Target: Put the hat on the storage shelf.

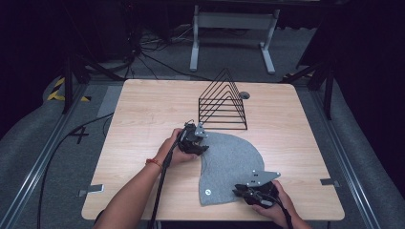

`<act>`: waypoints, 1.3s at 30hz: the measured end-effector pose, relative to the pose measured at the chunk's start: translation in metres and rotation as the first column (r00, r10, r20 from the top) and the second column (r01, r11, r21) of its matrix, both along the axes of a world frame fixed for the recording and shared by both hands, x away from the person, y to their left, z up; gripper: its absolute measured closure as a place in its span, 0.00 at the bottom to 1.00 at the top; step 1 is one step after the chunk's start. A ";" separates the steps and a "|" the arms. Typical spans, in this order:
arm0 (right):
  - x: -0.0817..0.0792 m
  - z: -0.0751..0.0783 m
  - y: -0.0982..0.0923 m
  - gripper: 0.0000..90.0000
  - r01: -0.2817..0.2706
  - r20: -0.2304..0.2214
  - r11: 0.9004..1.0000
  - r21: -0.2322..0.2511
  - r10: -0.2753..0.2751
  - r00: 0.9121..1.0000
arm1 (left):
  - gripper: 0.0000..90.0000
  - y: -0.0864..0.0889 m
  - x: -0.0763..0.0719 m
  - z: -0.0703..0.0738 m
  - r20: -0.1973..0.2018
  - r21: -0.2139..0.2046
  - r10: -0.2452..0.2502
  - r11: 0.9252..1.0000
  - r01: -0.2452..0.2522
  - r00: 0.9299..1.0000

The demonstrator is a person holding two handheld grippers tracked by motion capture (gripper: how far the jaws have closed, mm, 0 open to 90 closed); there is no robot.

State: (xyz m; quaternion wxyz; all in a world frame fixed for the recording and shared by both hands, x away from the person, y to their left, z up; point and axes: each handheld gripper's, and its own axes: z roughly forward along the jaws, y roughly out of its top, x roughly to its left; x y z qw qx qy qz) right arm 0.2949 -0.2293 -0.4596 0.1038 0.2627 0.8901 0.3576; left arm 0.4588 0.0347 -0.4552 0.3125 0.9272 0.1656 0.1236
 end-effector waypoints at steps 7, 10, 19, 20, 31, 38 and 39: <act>0.011 0.003 -0.029 0.83 0.086 0.032 0.995 -0.042 -0.085 0.996 | 0.60 0.011 -0.030 0.004 -0.040 0.051 -0.054 0.997 0.056 0.998; 0.018 0.004 -0.042 0.83 0.134 0.041 0.990 -0.052 -0.132 0.990 | 0.60 0.013 -0.047 0.003 -0.073 0.036 -0.088 0.995 0.091 0.993; 0.040 0.005 -0.067 0.80 0.262 0.056 0.963 -0.060 -0.259 0.964 | 0.62 0.003 -0.085 -0.002 -0.121 -0.034 -0.135 0.991 0.132 0.983; 0.042 0.005 -0.068 0.80 0.269 0.059 0.961 -0.064 -0.265 0.962 | 0.62 0.000 -0.090 -0.002 -0.126 -0.034 -0.145 0.989 0.142 0.981; 0.059 0.006 -0.077 0.64 0.345 0.065 0.937 -0.049 -0.342 0.938 | 0.44 -0.003 -0.080 0.011 -0.099 -0.113 -0.111 0.989 0.099 0.989; 0.067 0.005 -0.081 0.49 0.388 0.015 0.921 -0.018 -0.388 0.922 | 0.36 0.004 -0.031 0.012 -0.059 -0.101 0.031 0.994 -0.037 0.998; 0.067 0.005 -0.081 0.49 0.388 0.015 0.921 -0.018 -0.388 0.922 | 0.36 0.004 -0.031 0.012 -0.059 -0.101 0.031 0.994 -0.037 0.998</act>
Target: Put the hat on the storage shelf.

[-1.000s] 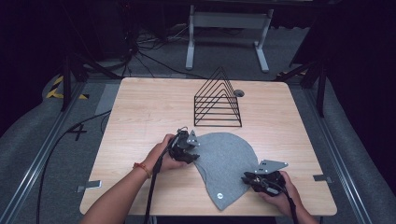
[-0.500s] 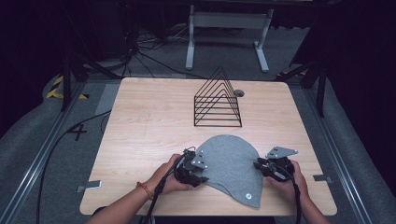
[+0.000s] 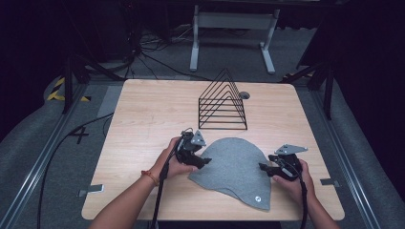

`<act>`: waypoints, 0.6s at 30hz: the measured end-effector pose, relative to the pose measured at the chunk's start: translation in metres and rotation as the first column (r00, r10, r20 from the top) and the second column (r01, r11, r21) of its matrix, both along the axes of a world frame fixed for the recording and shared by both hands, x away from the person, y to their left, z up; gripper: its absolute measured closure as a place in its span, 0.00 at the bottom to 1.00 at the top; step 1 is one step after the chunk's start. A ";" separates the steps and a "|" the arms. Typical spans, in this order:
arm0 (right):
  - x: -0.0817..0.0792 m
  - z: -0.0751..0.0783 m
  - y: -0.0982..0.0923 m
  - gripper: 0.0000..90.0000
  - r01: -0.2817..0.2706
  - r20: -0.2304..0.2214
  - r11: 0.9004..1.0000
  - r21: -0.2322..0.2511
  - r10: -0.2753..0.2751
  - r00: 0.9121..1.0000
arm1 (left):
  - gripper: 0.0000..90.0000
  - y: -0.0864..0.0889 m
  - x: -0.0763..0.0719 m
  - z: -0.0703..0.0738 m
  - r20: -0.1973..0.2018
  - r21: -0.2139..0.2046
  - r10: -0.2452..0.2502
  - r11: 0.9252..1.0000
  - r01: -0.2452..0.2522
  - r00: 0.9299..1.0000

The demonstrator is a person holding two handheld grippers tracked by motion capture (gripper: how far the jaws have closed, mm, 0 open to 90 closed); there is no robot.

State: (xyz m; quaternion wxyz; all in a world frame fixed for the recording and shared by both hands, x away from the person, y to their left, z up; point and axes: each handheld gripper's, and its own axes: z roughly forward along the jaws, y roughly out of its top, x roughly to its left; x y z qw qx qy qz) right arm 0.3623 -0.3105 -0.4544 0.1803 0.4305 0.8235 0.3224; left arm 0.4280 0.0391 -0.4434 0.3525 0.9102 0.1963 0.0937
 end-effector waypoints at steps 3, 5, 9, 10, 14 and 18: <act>0.009 -0.003 0.003 0.43 0.003 -0.013 1.000 0.009 -0.003 1.000 | 0.33 -0.007 0.023 -0.015 -0.055 0.007 0.030 1.000 -0.030 0.998; 0.010 -0.003 0.005 0.44 -0.004 -0.013 1.000 0.006 0.004 1.000 | 0.31 -0.009 0.025 -0.018 -0.054 0.028 0.033 0.999 -0.031 0.998; 0.012 -0.001 0.006 0.52 -0.031 -0.025 1.000 -0.003 0.031 0.999 | 0.35 -0.011 0.029 -0.019 -0.073 0.010 0.023 1.000 -0.023 0.997; 0.013 0.000 0.006 0.56 -0.032 -0.030 0.999 -0.001 0.032 0.999 | 0.37 -0.013 0.029 -0.018 -0.080 0.015 0.023 1.000 -0.022 0.997; 0.021 0.002 0.008 0.73 0.000 -0.045 1.000 -0.004 0.000 0.999 | 0.64 -0.024 0.025 -0.009 -0.112 0.075 -0.011 0.997 0.020 0.994; 0.023 0.003 0.010 0.84 -0.010 -0.067 1.000 0.001 0.010 0.998 | 0.75 -0.024 0.026 -0.008 -0.139 0.071 -0.019 0.997 0.029 0.990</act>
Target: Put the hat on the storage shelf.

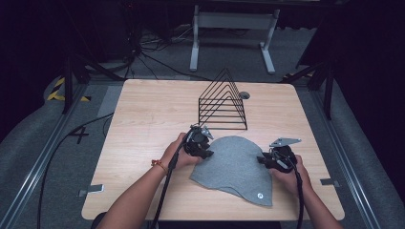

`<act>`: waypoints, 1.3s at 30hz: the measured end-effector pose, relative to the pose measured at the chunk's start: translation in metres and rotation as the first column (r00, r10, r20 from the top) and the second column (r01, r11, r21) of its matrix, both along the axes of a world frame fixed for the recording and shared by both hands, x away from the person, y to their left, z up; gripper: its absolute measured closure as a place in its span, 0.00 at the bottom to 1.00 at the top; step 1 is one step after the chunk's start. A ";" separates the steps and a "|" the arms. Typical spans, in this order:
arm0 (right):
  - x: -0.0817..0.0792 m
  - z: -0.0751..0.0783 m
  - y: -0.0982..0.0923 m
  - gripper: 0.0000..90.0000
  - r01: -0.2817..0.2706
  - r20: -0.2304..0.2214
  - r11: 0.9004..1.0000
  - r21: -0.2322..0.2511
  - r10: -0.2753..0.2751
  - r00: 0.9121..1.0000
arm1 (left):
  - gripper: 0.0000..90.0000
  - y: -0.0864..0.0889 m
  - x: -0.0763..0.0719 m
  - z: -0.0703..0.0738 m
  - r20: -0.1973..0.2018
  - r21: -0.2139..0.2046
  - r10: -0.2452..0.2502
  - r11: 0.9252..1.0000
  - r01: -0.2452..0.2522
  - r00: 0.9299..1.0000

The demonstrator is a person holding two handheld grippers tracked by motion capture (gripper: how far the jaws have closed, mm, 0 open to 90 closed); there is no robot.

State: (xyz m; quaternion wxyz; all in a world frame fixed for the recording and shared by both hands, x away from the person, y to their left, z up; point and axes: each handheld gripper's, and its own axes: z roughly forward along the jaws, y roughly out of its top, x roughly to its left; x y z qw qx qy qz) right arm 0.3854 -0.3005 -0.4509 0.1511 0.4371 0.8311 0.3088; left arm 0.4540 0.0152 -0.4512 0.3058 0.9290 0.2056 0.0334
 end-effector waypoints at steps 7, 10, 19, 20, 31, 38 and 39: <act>-0.003 -0.001 -0.001 0.94 -0.016 -0.002 0.999 0.040 0.017 1.000 | 0.92 0.007 -0.003 -0.003 -0.026 -0.049 -0.009 0.999 0.007 1.000; -0.004 0.000 -0.003 0.94 -0.031 0.000 0.999 0.030 0.031 1.000 | 0.71 0.005 -0.002 0.002 0.028 -0.042 0.031 0.999 -0.030 0.999; -0.002 -0.001 -0.001 0.91 -0.044 0.023 0.999 0.005 0.044 0.999 | 0.40 -0.010 0.025 -0.006 0.037 -0.050 0.097 0.994 -0.095 0.995; -0.002 -0.001 -0.001 0.91 -0.044 0.022 0.999 0.011 0.043 0.999 | 0.39 -0.010 0.025 -0.007 0.030 -0.056 0.090 0.995 -0.088 0.996; -0.001 -0.001 -0.001 0.93 -0.043 0.014 0.999 0.016 0.043 0.999 | 0.80 -0.015 0.010 -0.004 -0.019 -0.072 -0.020 0.997 0.018 1.000; -0.002 0.000 -0.004 0.94 -0.053 0.026 0.998 0.036 0.052 0.998 | 0.93 -0.012 0.007 -0.005 -0.009 -0.099 -0.031 0.995 0.030 0.999; -0.002 0.002 -0.004 0.94 -0.053 0.034 0.998 0.045 0.051 0.998 | 0.94 -0.012 0.005 -0.001 0.007 -0.098 -0.032 0.995 0.033 0.999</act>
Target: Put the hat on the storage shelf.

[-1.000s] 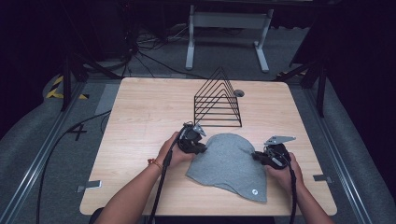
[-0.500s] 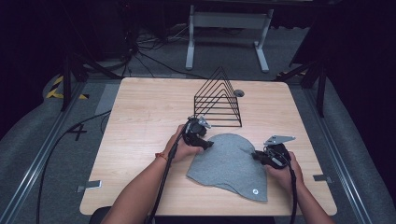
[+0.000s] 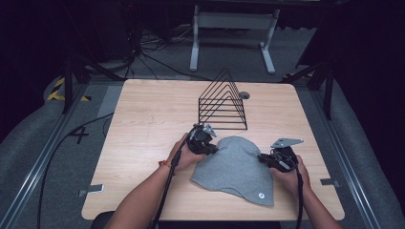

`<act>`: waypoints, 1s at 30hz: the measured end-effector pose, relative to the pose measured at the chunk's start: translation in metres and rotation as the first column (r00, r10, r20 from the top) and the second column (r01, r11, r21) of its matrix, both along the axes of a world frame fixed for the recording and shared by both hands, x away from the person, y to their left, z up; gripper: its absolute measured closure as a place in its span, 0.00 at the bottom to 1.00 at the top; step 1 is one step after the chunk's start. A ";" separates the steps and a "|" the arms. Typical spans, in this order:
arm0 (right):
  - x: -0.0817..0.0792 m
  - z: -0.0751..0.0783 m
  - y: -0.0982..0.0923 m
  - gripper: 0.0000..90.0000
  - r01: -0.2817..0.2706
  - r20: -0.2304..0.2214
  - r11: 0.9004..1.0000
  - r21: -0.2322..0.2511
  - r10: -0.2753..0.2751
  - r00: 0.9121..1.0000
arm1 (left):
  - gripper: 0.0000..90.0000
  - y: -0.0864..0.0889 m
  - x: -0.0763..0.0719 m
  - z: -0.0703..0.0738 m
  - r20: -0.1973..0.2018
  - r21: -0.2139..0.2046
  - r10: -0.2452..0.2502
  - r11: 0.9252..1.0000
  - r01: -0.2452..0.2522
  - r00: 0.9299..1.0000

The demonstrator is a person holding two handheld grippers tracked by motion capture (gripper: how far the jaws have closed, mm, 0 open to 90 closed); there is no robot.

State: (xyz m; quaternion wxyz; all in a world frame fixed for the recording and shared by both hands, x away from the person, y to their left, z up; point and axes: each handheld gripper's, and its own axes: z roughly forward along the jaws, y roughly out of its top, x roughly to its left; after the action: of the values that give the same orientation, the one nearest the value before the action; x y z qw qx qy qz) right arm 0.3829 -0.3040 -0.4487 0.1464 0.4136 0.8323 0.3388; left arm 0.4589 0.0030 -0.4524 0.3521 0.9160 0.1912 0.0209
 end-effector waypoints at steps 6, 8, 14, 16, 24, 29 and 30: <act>-0.009 0.028 -0.002 0.95 -0.019 0.069 0.999 0.041 0.016 0.998 | 0.94 0.006 -0.011 0.040 0.090 -0.094 0.009 0.996 0.000 0.996; -0.011 0.040 -0.003 0.95 -0.029 0.100 0.998 0.055 0.023 0.995 | 0.94 0.009 -0.017 0.059 0.137 -0.115 0.003 0.993 0.013 0.991; -0.013 0.083 0.000 0.95 -0.063 0.195 0.996 0.070 0.048 0.980 | 0.95 0.018 -0.029 0.101 0.241 -0.149 0.010 0.988 0.027 0.970; -0.013 0.095 0.001 0.95 -0.070 0.218 0.995 0.068 0.054 0.974 | 0.95 0.022 -0.030 0.114 0.274 -0.157 0.012 0.987 0.033 0.962; -0.008 0.143 0.003 0.95 -0.086 0.311 0.994 0.072 0.060 0.949 | 0.95 0.031 -0.025 0.154 0.310 -0.193 0.045 0.981 0.017 0.950; -0.001 0.182 0.006 0.95 -0.088 0.369 0.995 0.051 0.063 0.927 | 0.95 0.033 -0.019 0.186 0.351 -0.206 0.068 0.979 0.006 0.934; 0.001 0.189 0.007 0.95 -0.088 0.378 0.995 0.049 0.063 0.924 | 0.95 0.033 -0.018 0.191 0.350 -0.223 0.079 0.975 0.001 0.933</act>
State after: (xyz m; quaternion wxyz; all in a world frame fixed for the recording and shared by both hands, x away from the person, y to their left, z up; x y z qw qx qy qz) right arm 0.3840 -0.2973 -0.2600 0.2761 0.3132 0.7928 0.4441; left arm 0.4409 0.0359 -0.2612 0.4793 0.8484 0.1437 0.1725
